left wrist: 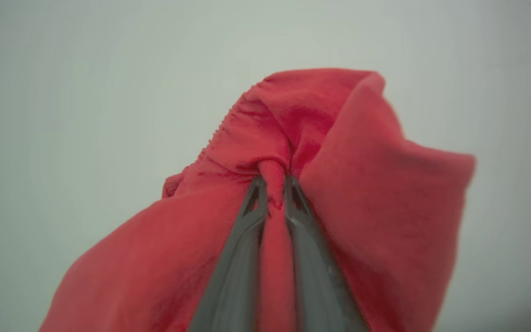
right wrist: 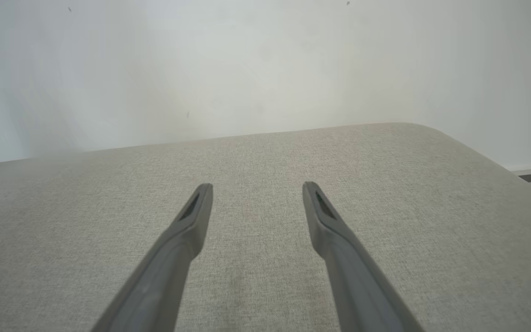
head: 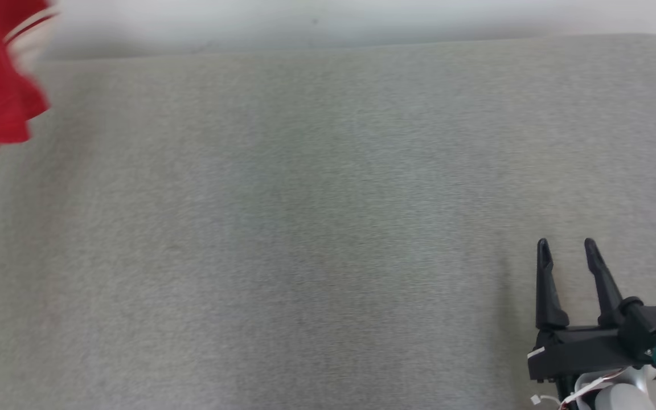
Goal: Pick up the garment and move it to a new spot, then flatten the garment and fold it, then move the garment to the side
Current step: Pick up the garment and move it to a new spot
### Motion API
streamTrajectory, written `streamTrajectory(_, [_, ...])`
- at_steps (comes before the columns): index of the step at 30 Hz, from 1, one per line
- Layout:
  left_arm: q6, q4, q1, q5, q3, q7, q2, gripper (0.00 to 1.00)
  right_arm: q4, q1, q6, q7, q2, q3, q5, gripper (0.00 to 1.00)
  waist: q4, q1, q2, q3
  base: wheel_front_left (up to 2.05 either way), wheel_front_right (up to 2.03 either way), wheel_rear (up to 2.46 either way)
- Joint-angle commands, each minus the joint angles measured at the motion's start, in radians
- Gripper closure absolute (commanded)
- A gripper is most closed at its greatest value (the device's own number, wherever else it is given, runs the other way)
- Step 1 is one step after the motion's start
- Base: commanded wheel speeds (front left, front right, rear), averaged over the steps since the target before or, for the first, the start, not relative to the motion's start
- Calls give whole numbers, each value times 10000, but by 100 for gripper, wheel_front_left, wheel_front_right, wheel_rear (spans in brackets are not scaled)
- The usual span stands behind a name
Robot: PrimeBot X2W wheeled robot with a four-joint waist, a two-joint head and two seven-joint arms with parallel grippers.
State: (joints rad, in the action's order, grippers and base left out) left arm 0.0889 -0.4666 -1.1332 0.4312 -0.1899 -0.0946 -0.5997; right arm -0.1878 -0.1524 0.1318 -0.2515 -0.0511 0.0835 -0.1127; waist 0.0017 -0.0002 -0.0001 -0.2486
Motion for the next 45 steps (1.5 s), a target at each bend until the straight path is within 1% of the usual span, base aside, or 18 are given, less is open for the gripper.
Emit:
streamTrajectory(1, [75,476,-266,89,-184,240,298,100,-107,134,-21,-70,10,-59,-121,0,-492,2,1,284,0,0,0])
streamTrajectory(4, [55,1286,-577,-83,-691,723,654,100,-259,138,-21,-122,11,-165,-288,0,-922,2,1,332,0,0,0])
streamTrajectory(7, [37,1896,-661,99,-1156,1186,1324,100,-403,185,-21,-133,10,-225,-436,0,-1361,2,1,347,0,0,0])
streamTrajectory(11, [94,2206,-652,155,-1807,1553,2001,100,-424,184,-21,-142,13,-379,-561,0,-1947,2,1,259,0,0,0])
streamTrajectory(15, [-14,2195,-152,304,-2308,1470,2803,100,-418,260,-21,-129,11,-421,-681,0,-2338,2,1,164,0,0,0])
streamTrajectory(17, [-64,2113,265,351,-2545,1352,3148,100,-405,262,-21,-130,13,-439,-729,0,-2467,2,1,108,0,0,0])
streamTrajectory(19, [-123,1886,1303,615,-2865,1115,3633,100,-395,204,-21,-131,11,-494,-796,0,-2602,2,1,40,0,0,0])
streamTrajectory(22, [-224,1385,2456,587,-3189,787,3742,100,-447,101,-21,-131,13,-594,-865,0,-2705,2,1,-2,0,0,0])
streamTrajectory(23, [-262,1188,2894,709,-3264,646,3884,100,-471,59,-21,-132,15,-663,-901,0,-2731,2,1,-7,0,0,0])
streamTrajectory(27, [-188,243,4204,923,-3708,249,4275,100,-559,-23,-21,-133,10,-812,-841,0,-2753,2,1,-7,0,0,0])
streamTrajectory(30, [-75,-416,4613,798,-4116,103,4504,100,-616,-123,-21,-131,10,-893,-782,0,-2706,2,1,-9,0,0,0])
streamTrajectory(31, [-31,-571,4631,682,-4267,12,4561,18,-646,-140,-21,-132,10,-931,-783,0,-2677,2,1,14,0,0,0])
streamTrajectory(32, [-31,-571,4631,682,-4267,12,4561,18,-646,-140,-21,-132,10,-931,-783,0,-2677,2,1,14,0,0,0])
streamTrajectory(33, [-10,-715,4583,624,-4365,-123,4628,0,-683,-141,-21,-132,9,-938,-756,0,-2630,2,1,68,0,0,0])
streamTrajectory(36, [51,-935,4303,589,-4468,-599,4847,0,-729,-113,-21,-132,6,-919,-683,0,-2439,2,1,313,0,0,0])
streamTrajectory(39, [20,-1019,4111,520,-4378,-1047,4852,0,-729,86,-21,-132,10,-879,-581,0,-2163,2,1,648,0,0,0])
streamTrajectory(41, [-56,-881,4003,552,-4180,-1305,4783,0,-704,198,-21,-132,7,-821,-464,0,-1920,2,1,887,0,0,0])
streamTrajectory(45, [-358,-433,4188,547,-3624,-1583,4301,0,-623,414,-21,-134,9,-802,-291,0,-1411,2,1,1305,0,0,0])
